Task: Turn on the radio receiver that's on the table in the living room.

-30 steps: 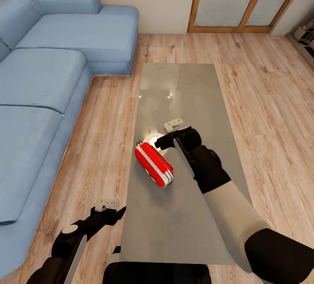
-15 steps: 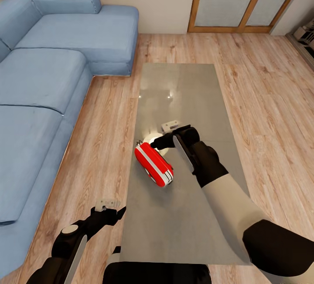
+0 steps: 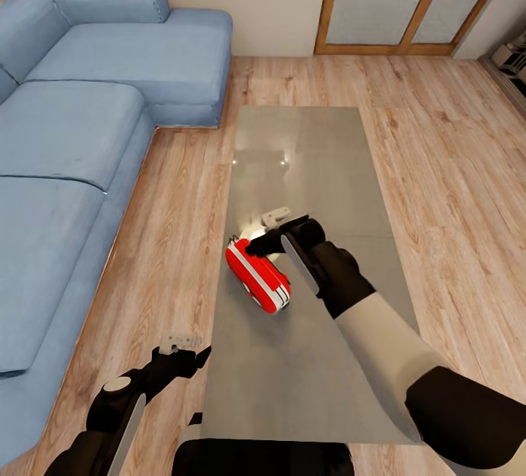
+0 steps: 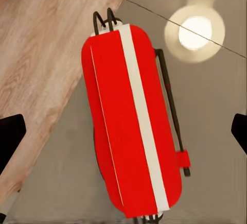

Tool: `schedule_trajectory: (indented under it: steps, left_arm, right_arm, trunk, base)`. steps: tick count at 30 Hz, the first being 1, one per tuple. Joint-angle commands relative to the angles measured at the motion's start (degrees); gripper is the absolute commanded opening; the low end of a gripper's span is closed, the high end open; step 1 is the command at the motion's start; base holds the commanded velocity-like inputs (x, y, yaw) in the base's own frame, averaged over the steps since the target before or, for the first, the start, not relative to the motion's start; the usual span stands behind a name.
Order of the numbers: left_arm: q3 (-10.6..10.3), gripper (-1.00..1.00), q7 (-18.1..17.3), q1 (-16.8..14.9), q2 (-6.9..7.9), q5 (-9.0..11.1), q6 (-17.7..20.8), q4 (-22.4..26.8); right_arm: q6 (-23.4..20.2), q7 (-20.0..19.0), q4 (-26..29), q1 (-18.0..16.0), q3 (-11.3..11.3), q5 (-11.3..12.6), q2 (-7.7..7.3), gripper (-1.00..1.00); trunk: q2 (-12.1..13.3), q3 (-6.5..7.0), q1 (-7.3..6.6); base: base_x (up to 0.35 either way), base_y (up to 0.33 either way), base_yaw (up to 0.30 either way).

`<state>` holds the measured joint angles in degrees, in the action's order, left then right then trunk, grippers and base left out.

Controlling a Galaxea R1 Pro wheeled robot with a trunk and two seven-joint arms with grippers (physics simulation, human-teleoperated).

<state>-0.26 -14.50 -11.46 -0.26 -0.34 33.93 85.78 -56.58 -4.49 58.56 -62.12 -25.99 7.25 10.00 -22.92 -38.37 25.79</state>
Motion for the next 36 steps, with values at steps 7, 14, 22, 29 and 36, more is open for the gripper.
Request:
schedule_trajectory:
  steps: [7, 14, 22, 29, 36]
  left_arm:
    - [0.0, 1.0, 0.0, 0.0, -0.04, 0.0, 0.0, 0.0]
    - [0.0, 1.0, 0.0, 0.0, -0.1, 0.0, -1.3, 0.0]
    - [0.0, 1.0, 0.0, 0.0, -0.09, 0.0, -1.5, -0.1]
    - [0.0, 1.0, 0.0, 0.0, -0.09, -0.1, -1.5, -0.1]
    - [0.0, 1.0, 0.0, 0.0, -0.01, -0.1, -1.5, -0.6]
  right_arm:
    - [3.1, 0.0, -4.8, -0.3, -0.3, 0.0, 0.0, 1.0]
    - [4.6, 0.0, -9.8, -2.9, -0.3, 0.0, 0.0, 1.0]
    - [5.7, 0.0, -10.6, -3.1, -0.2, 0.0, 0.0, 1.0]
    - [9.0, 0.0, -14.7, -3.1, -0.3, 0.0, 0.0, 1.0]
    - [9.9, 0.0, -15.6, -3.1, -0.4, 0.9, 0.0, 1.0]
  trunk:
    - [0.0, 0.0, 0.0]
    - [0.0, 0.0, 0.0]
    - [0.0, 0.0, 0.0]
    - [0.0, 0.0, 0.0]
    - [0.0, 0.0, 0.0]
  base:
    - [0.0, 0.0, 0.0]
    - [0.0, 0.0, 0.0]
    - [0.0, 0.0, 0.0]
    - [0.0, 0.0, 0.0]
    - [0.0, 0.0, 0.0]
